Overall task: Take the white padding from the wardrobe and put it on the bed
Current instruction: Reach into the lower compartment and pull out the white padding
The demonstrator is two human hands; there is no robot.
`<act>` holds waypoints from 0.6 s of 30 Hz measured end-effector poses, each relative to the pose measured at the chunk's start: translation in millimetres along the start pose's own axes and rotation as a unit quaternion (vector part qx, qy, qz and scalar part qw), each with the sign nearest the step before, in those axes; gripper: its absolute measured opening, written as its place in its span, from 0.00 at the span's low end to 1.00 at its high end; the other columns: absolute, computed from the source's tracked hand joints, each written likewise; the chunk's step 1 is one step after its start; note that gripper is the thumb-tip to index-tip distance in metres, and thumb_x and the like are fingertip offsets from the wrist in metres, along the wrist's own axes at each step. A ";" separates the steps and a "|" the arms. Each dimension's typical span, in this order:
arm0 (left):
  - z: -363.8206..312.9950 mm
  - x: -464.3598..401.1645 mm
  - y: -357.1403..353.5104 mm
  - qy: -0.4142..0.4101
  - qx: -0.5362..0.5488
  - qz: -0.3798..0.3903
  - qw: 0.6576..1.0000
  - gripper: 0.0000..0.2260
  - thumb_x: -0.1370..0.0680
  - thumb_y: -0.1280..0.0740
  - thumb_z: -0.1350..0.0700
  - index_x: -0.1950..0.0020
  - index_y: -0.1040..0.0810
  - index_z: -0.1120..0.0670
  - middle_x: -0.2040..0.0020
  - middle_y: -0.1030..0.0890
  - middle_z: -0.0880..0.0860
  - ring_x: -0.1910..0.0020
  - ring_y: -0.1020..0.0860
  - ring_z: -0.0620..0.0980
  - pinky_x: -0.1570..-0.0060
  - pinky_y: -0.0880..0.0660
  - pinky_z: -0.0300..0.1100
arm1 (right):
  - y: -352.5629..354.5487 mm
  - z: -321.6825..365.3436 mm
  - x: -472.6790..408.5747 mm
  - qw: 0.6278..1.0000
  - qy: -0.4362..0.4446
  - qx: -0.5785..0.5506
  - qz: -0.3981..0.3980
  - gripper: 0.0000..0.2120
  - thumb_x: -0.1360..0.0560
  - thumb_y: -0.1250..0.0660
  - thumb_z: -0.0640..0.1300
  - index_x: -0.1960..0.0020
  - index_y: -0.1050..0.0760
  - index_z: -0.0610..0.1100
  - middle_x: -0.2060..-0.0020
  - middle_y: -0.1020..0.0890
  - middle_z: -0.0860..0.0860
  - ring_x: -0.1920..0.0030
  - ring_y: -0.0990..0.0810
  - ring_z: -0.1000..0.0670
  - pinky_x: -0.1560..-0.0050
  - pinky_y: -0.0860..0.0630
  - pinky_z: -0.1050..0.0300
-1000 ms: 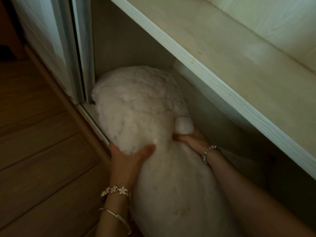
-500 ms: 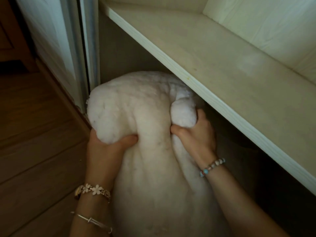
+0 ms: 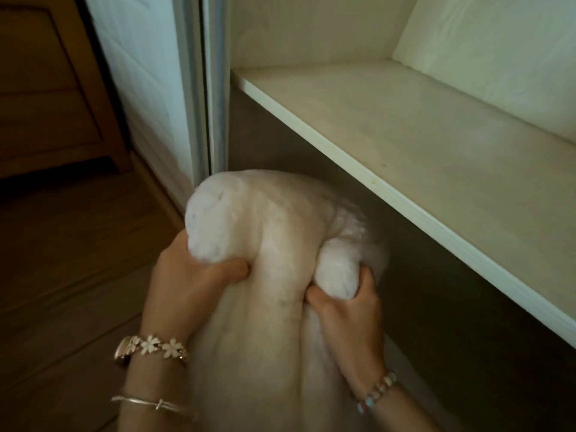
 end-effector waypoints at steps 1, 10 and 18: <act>1.8 1.8 3.2 0.008 0.013 -0.001 1.000 0.33 0.46 0.24 0.49 0.40 0.22 0.46 0.51 0.21 0.38 0.53 0.23 0.39 0.61 0.29 0.37 | 0.2 0.0 2.2 1.000 -0.003 -0.004 0.000 0.27 0.41 0.20 0.50 0.46 0.27 0.54 0.61 0.22 0.65 0.63 0.24 0.71 0.65 0.30 0.73; 10.0 22.2 28.5 0.094 0.049 -0.049 0.993 0.23 0.48 0.24 0.50 0.53 0.18 0.47 0.56 0.17 0.42 0.57 0.20 0.43 0.66 0.27 0.39 | 1.5 14.7 21.5 1.000 -0.009 0.007 0.011 0.28 0.45 0.24 0.54 0.46 0.26 0.56 0.63 0.16 0.59 0.58 0.17 0.50 0.57 0.20 0.49; -50.3 12.1 58.1 0.136 0.020 -0.026 0.990 0.17 0.44 0.20 0.53 0.58 0.20 0.48 0.59 0.17 0.44 0.58 0.19 0.47 0.64 0.26 0.42 | 5.4 78.3 30.3 0.999 -0.026 0.033 0.025 0.28 0.40 0.20 0.49 0.42 0.25 0.52 0.57 0.17 0.58 0.55 0.17 0.48 0.60 0.24 0.58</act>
Point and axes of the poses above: each hand's wrist, its own x-axis away from the middle knuckle, its own y-axis out of the back of the hand, z = x × y, the point moved 3 cm from there along -x, towards the middle knuckle
